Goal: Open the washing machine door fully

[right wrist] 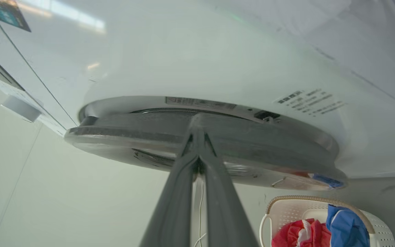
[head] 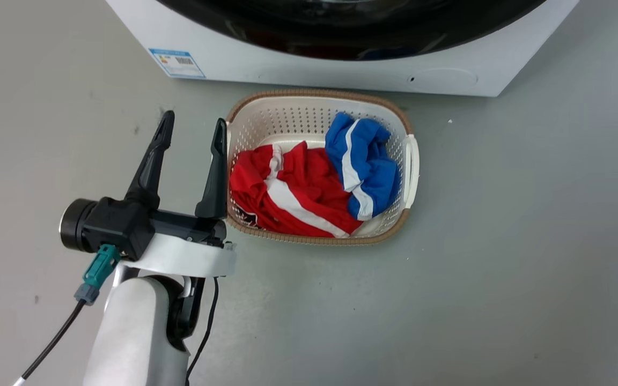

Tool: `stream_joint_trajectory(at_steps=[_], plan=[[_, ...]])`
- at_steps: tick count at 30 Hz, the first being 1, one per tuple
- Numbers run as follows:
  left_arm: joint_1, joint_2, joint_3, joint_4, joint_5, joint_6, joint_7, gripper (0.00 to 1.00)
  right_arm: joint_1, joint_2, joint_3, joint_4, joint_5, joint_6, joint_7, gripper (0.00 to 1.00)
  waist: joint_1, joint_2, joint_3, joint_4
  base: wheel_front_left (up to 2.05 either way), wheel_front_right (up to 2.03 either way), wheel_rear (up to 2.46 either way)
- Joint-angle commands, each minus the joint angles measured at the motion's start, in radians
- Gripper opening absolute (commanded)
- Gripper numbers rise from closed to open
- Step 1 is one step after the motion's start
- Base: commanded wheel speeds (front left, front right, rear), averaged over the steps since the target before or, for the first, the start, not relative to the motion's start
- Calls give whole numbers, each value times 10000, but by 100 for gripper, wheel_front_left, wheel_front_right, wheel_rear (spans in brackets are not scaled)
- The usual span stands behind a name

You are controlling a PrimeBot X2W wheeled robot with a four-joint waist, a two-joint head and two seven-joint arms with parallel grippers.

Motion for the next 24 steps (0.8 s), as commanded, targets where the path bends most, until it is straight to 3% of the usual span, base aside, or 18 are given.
stream_joint_trajectory(at_steps=[1, 13, 24], plan=[[-228, -15, -1, -63, 27, -22, -24, 100, -317, 97, 69, 154, -68, 0, -21, 0, -1, 0, 242, 130, 0, 0, 0], [-460, -58, -113, -188, -64, -22, -24, 100, -2088, 557, 769, 1499, -955, 0, -16, 0, -1, 0, 757, 303, 0, 0, 0], [-379, -65, -169, -57, -204, 18, -24, 100, -1821, 799, 1114, 1492, -917, 14, 1372, 0, -1, 0, 501, 235, 0, 0, 0]])
